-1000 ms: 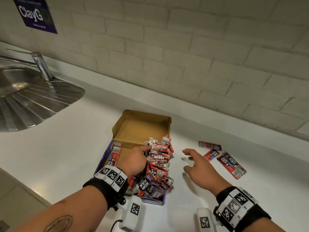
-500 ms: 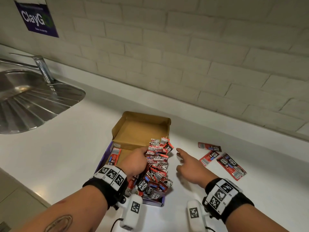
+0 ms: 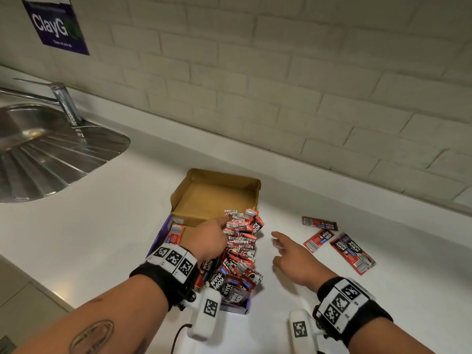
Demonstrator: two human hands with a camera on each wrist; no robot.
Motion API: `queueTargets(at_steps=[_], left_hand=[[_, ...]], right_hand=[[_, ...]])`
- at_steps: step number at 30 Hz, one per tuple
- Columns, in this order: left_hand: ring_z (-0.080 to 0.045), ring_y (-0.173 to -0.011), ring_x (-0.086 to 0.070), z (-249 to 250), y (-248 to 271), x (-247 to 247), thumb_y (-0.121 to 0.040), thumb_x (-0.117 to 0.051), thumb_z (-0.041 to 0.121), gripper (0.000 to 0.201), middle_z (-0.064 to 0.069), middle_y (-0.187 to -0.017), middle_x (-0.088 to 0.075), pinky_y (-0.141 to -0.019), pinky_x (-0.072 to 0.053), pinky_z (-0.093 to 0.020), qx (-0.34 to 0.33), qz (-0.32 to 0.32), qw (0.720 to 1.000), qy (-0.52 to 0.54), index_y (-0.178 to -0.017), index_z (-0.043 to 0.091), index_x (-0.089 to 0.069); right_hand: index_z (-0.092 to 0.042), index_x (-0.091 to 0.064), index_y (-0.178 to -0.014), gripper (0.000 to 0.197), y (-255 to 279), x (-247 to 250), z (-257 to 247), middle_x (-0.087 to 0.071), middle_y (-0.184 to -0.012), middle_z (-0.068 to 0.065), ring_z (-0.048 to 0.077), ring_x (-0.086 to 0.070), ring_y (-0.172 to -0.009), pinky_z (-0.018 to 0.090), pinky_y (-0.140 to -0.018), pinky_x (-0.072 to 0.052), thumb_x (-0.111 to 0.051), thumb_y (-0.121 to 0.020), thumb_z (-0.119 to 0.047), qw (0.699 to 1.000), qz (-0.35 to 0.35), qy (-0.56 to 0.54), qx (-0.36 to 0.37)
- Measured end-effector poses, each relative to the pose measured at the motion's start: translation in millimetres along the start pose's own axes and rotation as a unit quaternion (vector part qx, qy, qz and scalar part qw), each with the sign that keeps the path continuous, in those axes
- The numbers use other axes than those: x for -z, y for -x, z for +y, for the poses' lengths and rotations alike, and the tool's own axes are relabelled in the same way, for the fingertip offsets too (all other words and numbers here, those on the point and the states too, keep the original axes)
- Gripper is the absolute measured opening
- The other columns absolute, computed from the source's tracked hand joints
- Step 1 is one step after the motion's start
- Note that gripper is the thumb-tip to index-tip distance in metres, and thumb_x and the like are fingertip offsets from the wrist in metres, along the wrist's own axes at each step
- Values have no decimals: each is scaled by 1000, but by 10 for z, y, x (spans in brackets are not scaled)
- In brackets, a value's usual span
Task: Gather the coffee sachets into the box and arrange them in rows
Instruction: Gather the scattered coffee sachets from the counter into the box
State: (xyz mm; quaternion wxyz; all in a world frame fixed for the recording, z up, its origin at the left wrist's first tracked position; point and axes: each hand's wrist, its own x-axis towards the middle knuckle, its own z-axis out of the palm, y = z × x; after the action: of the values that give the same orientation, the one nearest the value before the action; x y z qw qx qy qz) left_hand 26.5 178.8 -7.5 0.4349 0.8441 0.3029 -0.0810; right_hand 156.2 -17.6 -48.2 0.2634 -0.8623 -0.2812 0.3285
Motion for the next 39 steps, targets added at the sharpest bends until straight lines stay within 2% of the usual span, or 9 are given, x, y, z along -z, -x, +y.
queueTargets(at_steps=[3, 7, 10, 13, 22, 25, 30, 35, 39], left_hand=[[-9, -80, -59, 161, 52, -35, -96, -43, -3, 74, 0, -130, -63, -67, -51, -20, -39, -27, 992, -120, -160, 25, -19], [-16, -72, -60, 120, 62, -59, -97, -41, 3, 84, -5, -87, -66, -60, -50, -30, -21, -71, 990, -118, -160, 26, 9], [-21, -93, -68, 29, 53, 5, -99, -42, 8, 82, -8, -109, -71, -87, -58, -41, -26, -49, 994, -92, -159, 35, 7], [-20, -106, -66, -72, 28, 73, -99, -46, 12, 72, -4, -127, -67, -94, -55, -38, -38, -27, 998, -44, -157, 38, -11], [-24, -99, -67, -235, 120, 225, -98, -48, 9, 27, -12, -114, -71, -83, -55, -33, 30, 11, 986, -161, -120, 4, -64], [-29, -117, -61, -261, 126, 151, -98, -54, 12, 32, -14, -128, -65, -95, -49, -31, 51, 0, 974, -222, -128, 2, -61], [-26, -108, -63, -332, 90, 83, -82, -72, 16, 48, -8, -121, -67, -84, -50, -28, 58, -22, 982, -177, -128, 11, -59], [-29, -115, -61, -327, 95, 23, -76, -75, 11, 94, -9, -128, -63, -95, -55, -38, 66, -80, 969, -226, -154, 26, -25], [-29, -118, -61, -304, 117, -65, -91, -58, 14, 72, -10, -130, -63, -99, -51, -37, 22, -48, 967, -250, -155, 24, -26]], right_hand=[[-27, -21, -162, 74, -4, -13, -8, -38, -163, 3, 23, -38, -149, 36, -121, -32, -52, -96, -14, 1000, -2, 5, 4], [-27, -21, -161, 74, -1, -30, 7, -39, -162, 3, 22, -38, -149, 36, -121, -32, -53, -95, -15, 1000, -3, 5, 6], [-26, -21, -162, 75, 6, -32, 34, -38, -163, 3, 22, -38, -149, 36, -121, -32, -53, -95, -14, 1000, -3, 1, 1], [-26, -21, -162, 75, 11, -36, 47, -38, -163, 1, 21, -38, -149, 35, -120, -33, -53, -96, -13, 1000, -2, 1, -1], [-25, -24, -161, 74, -8, -47, 73, -39, -163, 2, 22, -38, -149, 35, -120, -33, -54, -95, -11, 1000, -1, -5, 3], [-25, -25, -160, 73, -11, -50, 81, -39, -162, 2, 21, -38, -149, 35, -120, -33, -54, -95, -11, 1000, -1, -5, 2], [-24, -27, -160, 72, -2, -53, 92, -40, -162, 1, 20, -38, -149, 34, -120, -33, -55, -94, -10, 1000, -1, -6, 2], [-24, -29, -159, 71, -3, -42, 108, -41, -161, 0, 21, -39, -148, 34, -120, -33, -55, -94, -10, 1000, 2, -10, 2], [-24, -31, -158, 70, 10, -24, 131, -42, -160, -2, 20, -40, -148, 34, -119, -34, -55, -94, -9, 1000, 6, -17, -1]])
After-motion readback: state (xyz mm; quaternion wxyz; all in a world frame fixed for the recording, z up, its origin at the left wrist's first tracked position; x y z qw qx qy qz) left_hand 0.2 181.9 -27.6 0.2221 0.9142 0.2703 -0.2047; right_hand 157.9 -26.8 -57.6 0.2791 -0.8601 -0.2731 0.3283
